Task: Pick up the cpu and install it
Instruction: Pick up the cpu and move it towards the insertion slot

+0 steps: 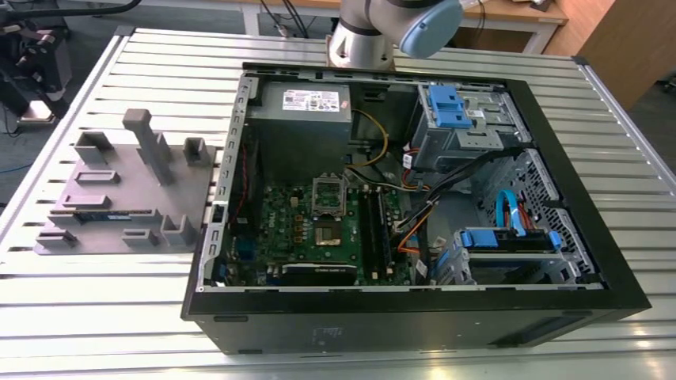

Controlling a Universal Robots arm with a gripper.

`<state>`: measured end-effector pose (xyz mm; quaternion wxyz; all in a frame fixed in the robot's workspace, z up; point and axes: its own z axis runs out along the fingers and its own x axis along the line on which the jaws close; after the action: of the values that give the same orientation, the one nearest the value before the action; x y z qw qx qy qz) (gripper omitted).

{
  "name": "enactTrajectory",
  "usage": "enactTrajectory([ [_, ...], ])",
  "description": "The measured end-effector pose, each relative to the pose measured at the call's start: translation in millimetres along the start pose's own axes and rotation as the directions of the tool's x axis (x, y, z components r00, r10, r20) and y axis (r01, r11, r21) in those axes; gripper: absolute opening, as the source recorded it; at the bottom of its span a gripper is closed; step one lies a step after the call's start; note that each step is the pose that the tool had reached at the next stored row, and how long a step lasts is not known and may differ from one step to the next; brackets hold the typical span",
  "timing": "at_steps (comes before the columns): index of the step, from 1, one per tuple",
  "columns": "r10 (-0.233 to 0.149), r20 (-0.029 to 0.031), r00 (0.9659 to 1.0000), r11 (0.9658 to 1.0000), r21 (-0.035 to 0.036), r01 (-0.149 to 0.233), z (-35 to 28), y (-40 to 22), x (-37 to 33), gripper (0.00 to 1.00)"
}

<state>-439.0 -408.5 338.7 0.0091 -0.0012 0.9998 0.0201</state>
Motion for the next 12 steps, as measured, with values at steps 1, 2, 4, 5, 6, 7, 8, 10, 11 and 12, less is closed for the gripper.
enactTrajectory([
  [1, 0.0, 0.0, 1.0, 1.0, -0.0001, 0.0, 0.1, 0.0, -1.3, 0.47],
  [2, 0.0, -0.0003, 1.0, 1.0, 0.0, 0.0, 0.1, 0.0, -2.5, 0.47],
  [4, 0.0, -0.0004, 1.0, 1.0, -0.0001, 0.0, 0.2, 0.0, -5.5, 0.47],
  [5, 0.0, -0.0006, 1.0, 1.0, -0.0001, 0.0, 0.2, 0.0, -6.7, 0.47],
  [6, 0.0, -0.0006, 1.0, 1.0, -0.0001, 0.0, 0.2, 0.0, -8.0, 0.47],
  [7, 0.0, -0.0007, 1.0, 1.0, -0.0001, 0.0, 0.2, 0.0, -9.1, 0.47],
  [8, 0.0, -0.0007, 1.0, 1.0, -0.0001, 0.0, 0.3, 0.0, -9.9, 0.47],
  [10, 0.0, -0.0007, 1.0, 1.0, -0.0001, 0.0, 0.3, 0.0, -10.0, 0.47],
  [11, 0.0, -0.0007, 1.0, 1.0, -0.0001, 0.0, 0.3, 0.0, -10.0, 0.47],
  [12, 0.0, -0.0007, 1.0, 1.0, -0.0001, 0.0, 0.3, 0.0, -10.0, 0.47],
])
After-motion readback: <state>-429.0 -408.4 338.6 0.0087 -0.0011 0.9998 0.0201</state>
